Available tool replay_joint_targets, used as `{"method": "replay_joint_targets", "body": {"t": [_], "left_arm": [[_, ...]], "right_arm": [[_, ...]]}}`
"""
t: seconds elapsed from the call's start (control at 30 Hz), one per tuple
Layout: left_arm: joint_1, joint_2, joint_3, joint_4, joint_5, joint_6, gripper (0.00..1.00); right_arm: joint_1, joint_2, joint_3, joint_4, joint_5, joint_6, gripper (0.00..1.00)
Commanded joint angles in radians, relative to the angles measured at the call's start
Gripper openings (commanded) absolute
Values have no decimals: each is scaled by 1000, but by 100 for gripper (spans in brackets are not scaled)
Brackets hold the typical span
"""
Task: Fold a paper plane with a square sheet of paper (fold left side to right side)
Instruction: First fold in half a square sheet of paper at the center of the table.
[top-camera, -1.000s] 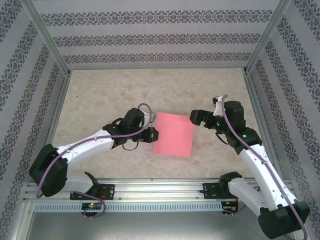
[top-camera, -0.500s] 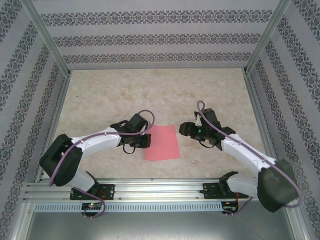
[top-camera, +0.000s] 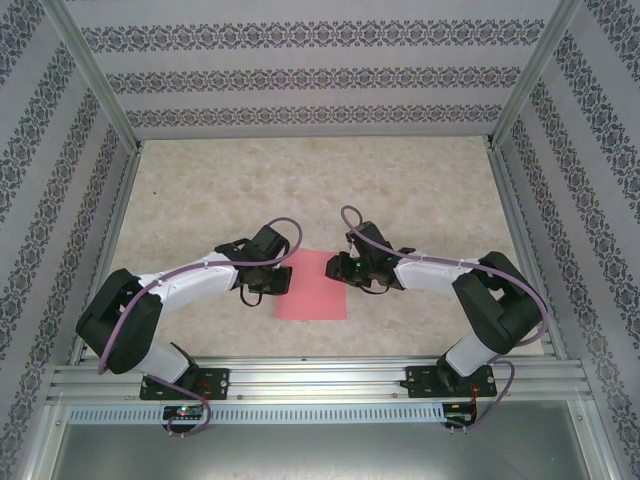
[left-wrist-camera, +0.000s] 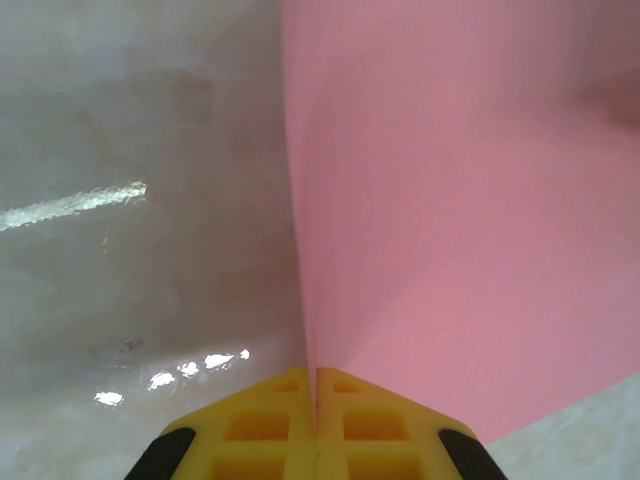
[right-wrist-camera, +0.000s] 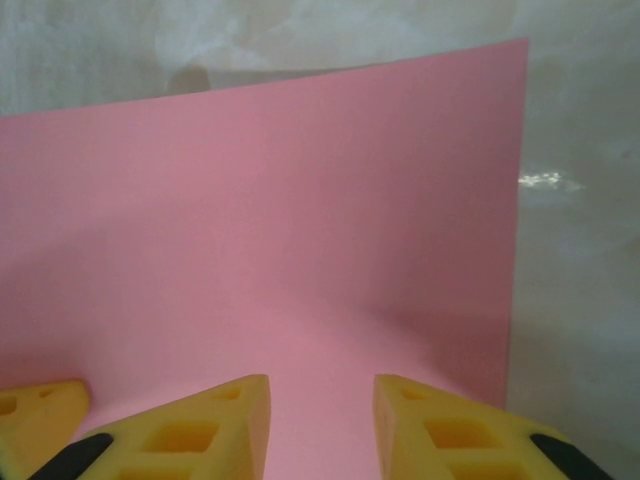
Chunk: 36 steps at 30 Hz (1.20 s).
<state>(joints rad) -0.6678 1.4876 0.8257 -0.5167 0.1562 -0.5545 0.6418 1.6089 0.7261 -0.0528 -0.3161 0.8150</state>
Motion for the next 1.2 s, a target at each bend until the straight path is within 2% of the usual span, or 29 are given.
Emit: {"method": "replay_joint_targets", "body": {"t": [0.0, 0.17, 0.63, 0.73, 0.97, 1.17], "left_arm": [[11, -20, 33, -23, -9, 24, 0], [12, -15, 39, 24, 62, 21, 6], [11, -42, -3, 254, 284, -53, 52], [10, -40, -21, 318, 318, -77, 56], [3, -19, -43, 373, 339, -93, 58], [-4, -4, -57, 403, 345, -103, 59]], "right_arm": [[11, 36, 26, 33, 2, 24, 32], [15, 57, 29, -14, 38, 3, 30], [22, 88, 31, -24, 54, -1, 29], [22, 92, 29, -12, 46, 4, 29], [19, 75, 19, 21, 38, 7, 29], [-8, 29, -2, 71, -3, 14, 34]]}}
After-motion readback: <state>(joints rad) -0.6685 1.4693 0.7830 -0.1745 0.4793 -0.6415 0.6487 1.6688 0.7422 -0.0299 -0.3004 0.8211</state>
